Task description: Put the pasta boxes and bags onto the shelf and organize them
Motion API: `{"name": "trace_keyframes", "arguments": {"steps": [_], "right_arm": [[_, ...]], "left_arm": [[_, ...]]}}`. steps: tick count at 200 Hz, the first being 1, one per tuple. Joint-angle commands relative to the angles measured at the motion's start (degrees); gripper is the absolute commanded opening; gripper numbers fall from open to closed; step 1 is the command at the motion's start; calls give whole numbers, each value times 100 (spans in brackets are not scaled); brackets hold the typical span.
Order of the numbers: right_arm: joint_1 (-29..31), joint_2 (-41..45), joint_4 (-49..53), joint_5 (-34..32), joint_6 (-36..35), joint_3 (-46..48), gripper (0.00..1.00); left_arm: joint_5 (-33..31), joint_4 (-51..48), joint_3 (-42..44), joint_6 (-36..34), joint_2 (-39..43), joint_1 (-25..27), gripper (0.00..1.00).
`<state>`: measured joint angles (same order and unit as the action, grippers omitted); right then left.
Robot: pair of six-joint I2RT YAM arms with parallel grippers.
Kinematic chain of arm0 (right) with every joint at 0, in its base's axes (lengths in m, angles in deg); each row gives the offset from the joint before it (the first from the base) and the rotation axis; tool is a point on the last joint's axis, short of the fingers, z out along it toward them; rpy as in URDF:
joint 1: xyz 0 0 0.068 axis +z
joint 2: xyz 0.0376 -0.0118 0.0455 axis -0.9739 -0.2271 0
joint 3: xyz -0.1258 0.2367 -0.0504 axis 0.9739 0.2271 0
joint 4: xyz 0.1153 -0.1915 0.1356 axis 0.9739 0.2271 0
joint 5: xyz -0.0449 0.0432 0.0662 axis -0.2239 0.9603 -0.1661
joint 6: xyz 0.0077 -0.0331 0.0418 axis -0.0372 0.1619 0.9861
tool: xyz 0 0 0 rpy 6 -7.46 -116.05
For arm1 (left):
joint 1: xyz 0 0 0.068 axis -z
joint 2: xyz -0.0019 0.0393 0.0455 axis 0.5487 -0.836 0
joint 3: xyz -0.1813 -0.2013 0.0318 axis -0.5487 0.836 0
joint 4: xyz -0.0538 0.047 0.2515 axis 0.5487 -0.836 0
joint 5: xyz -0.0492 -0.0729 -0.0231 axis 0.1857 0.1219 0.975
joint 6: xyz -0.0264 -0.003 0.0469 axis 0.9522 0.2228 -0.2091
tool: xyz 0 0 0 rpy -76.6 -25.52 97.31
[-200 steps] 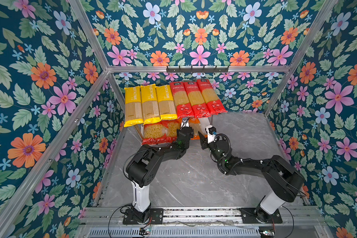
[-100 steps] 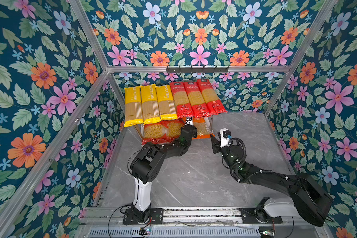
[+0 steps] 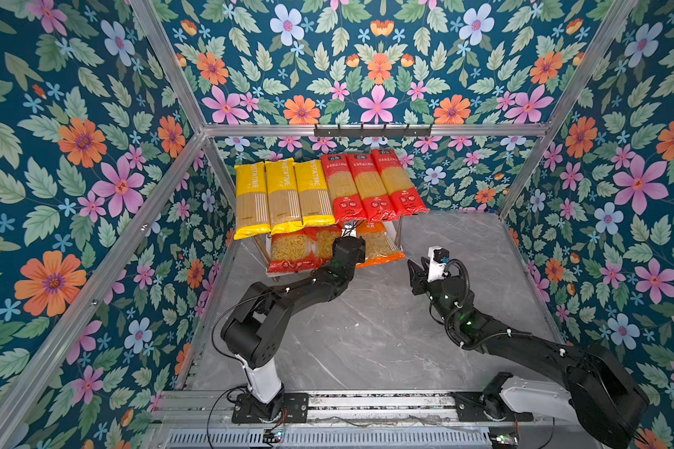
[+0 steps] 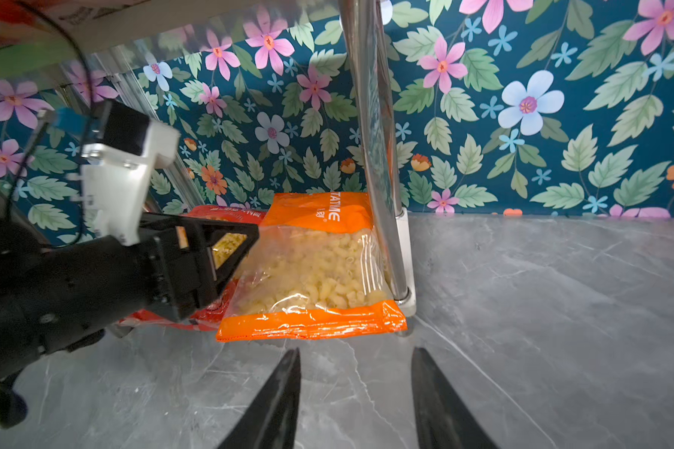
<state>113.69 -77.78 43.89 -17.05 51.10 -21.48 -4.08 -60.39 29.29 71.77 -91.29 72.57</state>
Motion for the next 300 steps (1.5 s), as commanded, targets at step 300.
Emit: {"name": "trace_keyframes", "arguments": {"steps": [300], "right_arm": [[-4101, -813, -1565, 81, 47, 1660, 81]], "left_arm": [[525, 5879, 4786, -1509, 482, -3208, 78]]}}
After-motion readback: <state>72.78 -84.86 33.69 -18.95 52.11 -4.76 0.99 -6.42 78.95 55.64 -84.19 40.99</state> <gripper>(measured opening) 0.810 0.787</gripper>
